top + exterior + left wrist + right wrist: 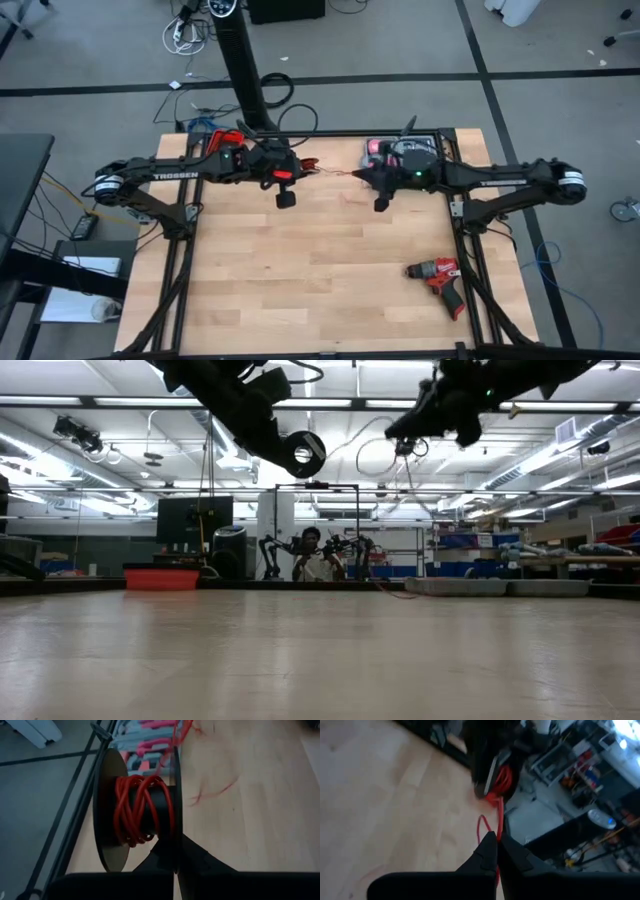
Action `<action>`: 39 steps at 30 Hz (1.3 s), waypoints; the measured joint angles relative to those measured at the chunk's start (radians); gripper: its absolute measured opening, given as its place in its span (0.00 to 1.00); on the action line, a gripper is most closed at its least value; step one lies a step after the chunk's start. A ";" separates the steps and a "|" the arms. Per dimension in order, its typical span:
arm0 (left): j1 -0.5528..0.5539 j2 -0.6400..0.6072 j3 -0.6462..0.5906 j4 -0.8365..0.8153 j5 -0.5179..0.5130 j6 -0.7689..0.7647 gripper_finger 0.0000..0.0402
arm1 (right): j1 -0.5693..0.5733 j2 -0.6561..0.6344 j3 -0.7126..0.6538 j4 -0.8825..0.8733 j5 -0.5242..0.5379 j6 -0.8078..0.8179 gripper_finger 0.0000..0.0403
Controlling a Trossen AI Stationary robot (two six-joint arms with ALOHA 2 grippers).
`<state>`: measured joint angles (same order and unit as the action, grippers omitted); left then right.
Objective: Coil cords
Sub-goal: Coil the red wire onto the black spool
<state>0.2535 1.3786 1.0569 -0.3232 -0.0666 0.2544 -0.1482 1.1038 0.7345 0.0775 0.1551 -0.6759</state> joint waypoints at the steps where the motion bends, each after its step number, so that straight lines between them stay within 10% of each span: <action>1: 0.000 0.000 0.000 -0.006 0.000 0.000 0.01 | 0.007 -0.019 0.000 -0.002 0.001 -0.004 0.00; 16: -0.002 0.000 0.003 -0.008 0.064 0.004 0.01 | 0.085 -0.136 0.000 0.095 -0.035 -0.045 0.00; 39: -0.050 0.001 -0.002 -0.031 0.502 -0.008 0.01 | 0.002 0.165 0.113 0.451 -0.258 -0.156 0.00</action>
<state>0.2036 1.3800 1.0550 -0.3539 0.4357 0.2466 -0.1458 1.2688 0.8477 0.5289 -0.1031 -0.8314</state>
